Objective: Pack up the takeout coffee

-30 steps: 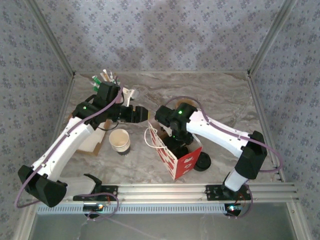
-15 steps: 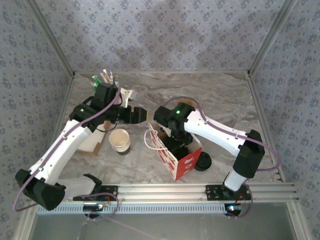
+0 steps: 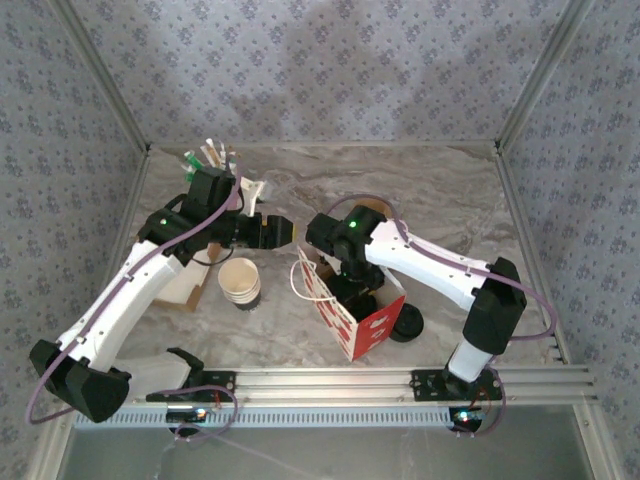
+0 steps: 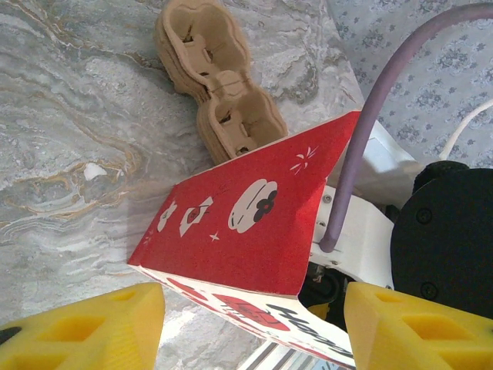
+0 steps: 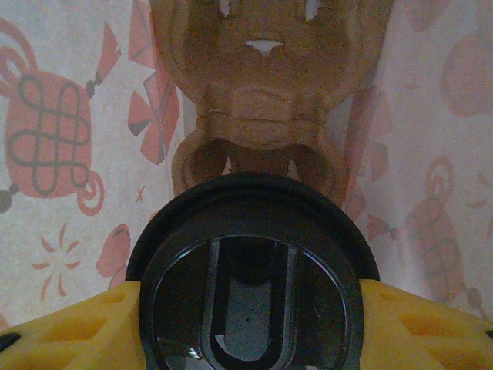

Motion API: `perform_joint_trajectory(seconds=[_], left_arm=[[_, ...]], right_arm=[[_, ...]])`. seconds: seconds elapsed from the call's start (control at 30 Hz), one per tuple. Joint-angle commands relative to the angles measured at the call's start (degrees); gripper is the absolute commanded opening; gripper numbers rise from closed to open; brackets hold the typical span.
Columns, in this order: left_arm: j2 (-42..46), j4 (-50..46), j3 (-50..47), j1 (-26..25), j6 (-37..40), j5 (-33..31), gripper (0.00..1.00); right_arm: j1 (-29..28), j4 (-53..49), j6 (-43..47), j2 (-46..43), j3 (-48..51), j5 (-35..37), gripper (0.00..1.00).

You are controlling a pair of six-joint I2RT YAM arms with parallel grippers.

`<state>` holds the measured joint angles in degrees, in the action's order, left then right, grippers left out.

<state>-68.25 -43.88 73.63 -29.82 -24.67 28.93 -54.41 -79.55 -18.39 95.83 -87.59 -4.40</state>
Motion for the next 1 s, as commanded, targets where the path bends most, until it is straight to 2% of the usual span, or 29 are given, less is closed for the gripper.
perform_joint_trajectory(seconds=[0.0, 0.97], left_arm=[[1.0, -0.3, -0.1, 0.3, 0.2, -0.1, 0.63], [1.4, -0.5, -0.3, 0.3, 0.1, -0.4, 0.63]], right_arm=[[0.2, -0.1, -0.1, 0.4, 0.8, -1.0, 0.61], [1.2, 3.8, 0.7, -0.8, 3.4, -0.6, 0.61]])
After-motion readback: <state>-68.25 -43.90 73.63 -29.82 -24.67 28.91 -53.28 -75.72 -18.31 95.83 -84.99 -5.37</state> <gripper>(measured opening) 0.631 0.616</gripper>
